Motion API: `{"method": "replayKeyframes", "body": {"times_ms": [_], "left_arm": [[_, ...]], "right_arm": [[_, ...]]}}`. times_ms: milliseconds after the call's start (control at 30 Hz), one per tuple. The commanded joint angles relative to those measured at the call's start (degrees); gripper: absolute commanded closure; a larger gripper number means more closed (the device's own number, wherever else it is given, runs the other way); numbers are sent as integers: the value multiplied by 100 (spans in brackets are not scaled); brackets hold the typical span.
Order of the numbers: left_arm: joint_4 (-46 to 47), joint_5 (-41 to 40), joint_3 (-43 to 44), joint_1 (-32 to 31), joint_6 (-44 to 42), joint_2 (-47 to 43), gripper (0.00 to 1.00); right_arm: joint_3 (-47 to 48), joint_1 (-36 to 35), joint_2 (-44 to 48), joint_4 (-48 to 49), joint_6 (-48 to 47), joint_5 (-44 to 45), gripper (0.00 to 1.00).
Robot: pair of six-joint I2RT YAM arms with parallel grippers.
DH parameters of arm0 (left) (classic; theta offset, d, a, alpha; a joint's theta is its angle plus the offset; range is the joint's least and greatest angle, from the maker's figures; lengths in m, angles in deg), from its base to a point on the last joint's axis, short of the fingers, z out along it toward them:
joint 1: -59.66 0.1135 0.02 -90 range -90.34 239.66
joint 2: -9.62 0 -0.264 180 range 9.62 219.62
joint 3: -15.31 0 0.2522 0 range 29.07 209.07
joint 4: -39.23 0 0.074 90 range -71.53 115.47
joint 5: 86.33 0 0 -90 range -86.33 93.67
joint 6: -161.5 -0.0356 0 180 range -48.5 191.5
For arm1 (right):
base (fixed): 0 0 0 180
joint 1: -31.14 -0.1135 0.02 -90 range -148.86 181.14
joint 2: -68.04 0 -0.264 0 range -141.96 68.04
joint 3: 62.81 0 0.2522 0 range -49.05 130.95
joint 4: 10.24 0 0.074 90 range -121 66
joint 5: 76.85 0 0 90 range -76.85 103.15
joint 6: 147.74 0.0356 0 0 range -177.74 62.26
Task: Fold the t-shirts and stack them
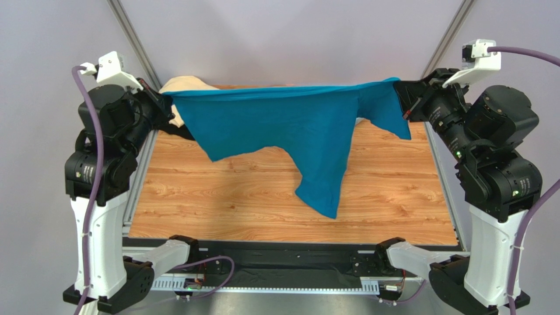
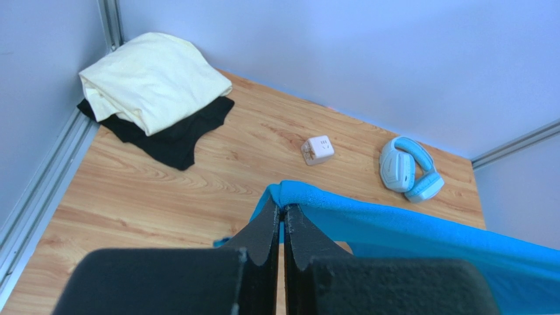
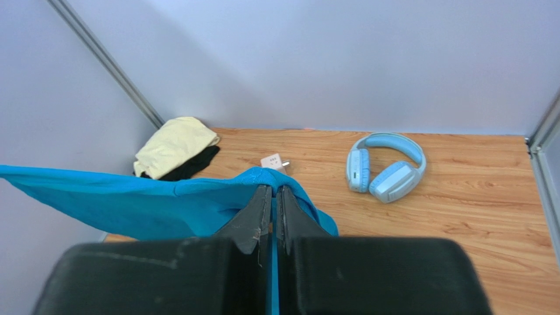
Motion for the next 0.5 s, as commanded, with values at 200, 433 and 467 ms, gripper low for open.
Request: {"method": "replayKeyframes", "body": {"times_ms": [200,433,467], "left_arm": [[-174,332,-511,36,-103,170,100],[-253,394,-1479,36,-287,706,100],[-253,403,-1680,36,-278,846,100]], "right_arm": [[123,31,-362,448,631,-1212,100],[-325,-22,-1765,10,755,-1600,100],[-378,-48,-1952,-43,694,-1644,100]]}}
